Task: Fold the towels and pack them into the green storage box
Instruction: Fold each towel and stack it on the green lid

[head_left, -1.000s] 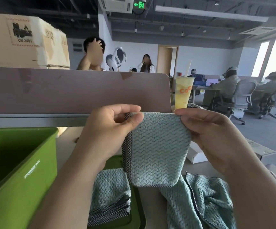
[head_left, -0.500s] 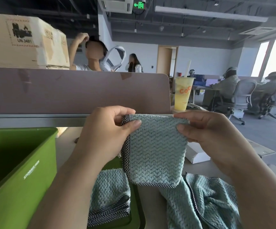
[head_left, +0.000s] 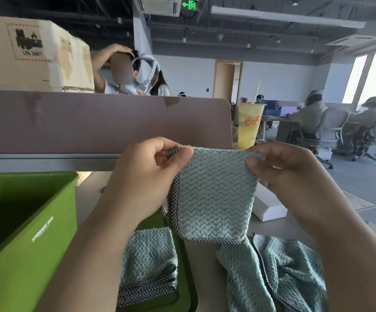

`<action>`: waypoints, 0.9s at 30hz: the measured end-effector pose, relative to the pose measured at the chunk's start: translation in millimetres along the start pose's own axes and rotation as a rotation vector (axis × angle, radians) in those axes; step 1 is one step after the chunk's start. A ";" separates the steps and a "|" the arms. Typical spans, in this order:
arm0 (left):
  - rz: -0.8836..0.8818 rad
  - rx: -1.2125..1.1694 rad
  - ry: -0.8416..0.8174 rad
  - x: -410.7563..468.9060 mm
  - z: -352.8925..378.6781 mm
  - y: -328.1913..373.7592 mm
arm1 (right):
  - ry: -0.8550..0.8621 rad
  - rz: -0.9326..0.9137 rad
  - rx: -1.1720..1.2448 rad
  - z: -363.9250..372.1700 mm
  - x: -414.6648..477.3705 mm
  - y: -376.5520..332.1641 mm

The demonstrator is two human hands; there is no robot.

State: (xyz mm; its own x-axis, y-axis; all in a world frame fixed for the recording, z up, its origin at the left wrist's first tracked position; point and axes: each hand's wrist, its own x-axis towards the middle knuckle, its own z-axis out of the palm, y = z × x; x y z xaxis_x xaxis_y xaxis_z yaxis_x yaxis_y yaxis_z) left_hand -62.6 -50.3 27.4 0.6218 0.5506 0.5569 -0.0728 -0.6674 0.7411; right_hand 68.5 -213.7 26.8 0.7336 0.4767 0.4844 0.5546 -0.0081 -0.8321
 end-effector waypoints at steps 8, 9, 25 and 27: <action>-0.039 -0.170 0.035 -1.3 7.6 3.4 | -0.012 0.078 0.334 6.9 -3.2 -7.5; -0.067 -0.239 0.027 -1.4 9.2 4.3 | 0.015 0.101 0.368 8.4 -3.2 -8.1; -0.343 -0.515 -0.142 -5.0 14.5 11.1 | -0.307 0.453 0.688 14.8 -3.7 -8.4; -0.377 -0.534 -0.116 -4.2 13.9 11.2 | -0.449 0.497 0.664 15.4 -3.3 -3.5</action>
State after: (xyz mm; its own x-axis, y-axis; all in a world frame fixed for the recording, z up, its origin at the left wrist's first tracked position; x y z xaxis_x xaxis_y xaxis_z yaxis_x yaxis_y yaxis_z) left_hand -55.2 -67.1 28.2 0.7583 0.6202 0.2011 -0.1914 -0.0832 0.9780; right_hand 58.1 -201.6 23.9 0.5293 0.8484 -0.0021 -0.2204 0.1351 -0.9660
